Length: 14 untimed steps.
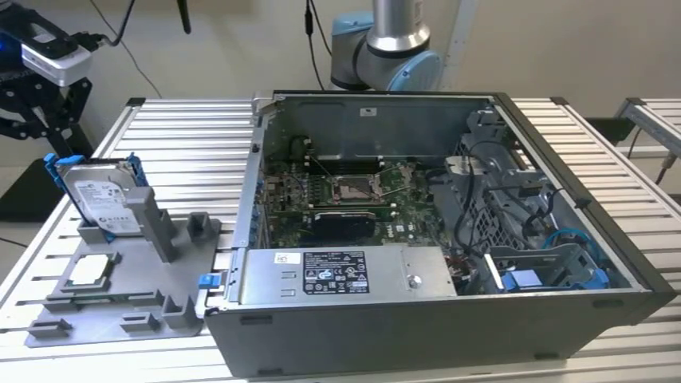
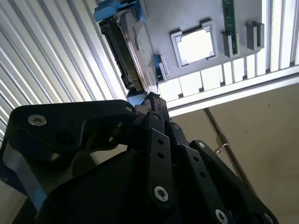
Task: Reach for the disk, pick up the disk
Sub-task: 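Pick up the disk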
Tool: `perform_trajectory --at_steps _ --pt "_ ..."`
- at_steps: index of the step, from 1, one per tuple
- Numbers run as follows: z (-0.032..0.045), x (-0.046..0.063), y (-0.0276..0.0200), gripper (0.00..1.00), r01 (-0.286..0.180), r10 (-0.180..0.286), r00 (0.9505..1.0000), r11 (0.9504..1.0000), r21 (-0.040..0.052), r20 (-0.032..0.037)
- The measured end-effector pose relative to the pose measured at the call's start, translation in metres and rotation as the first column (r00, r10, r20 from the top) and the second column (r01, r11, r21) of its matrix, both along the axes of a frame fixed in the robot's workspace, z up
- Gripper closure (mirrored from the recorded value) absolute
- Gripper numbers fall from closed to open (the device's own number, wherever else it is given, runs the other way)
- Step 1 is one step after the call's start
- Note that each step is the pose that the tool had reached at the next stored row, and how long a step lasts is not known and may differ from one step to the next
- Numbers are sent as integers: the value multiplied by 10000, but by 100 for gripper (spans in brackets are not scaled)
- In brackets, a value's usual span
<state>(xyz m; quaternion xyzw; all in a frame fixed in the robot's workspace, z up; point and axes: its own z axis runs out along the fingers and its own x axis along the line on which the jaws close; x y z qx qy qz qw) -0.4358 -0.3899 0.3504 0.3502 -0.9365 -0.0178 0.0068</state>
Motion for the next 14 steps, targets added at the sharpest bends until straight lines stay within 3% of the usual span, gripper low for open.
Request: perform_trajectory --at_steps 3,7,11,14 --pt "-1 0 0 100 -543 543 9985 9985 1 2" --pt "0 0 0 100 -1272 1272 9919 9919 0 1" --pt "0 0 0 100 -1991 1991 9800 9800 0 1" --pt "0 0 0 100 -2528 2528 9675 9675 0 1"
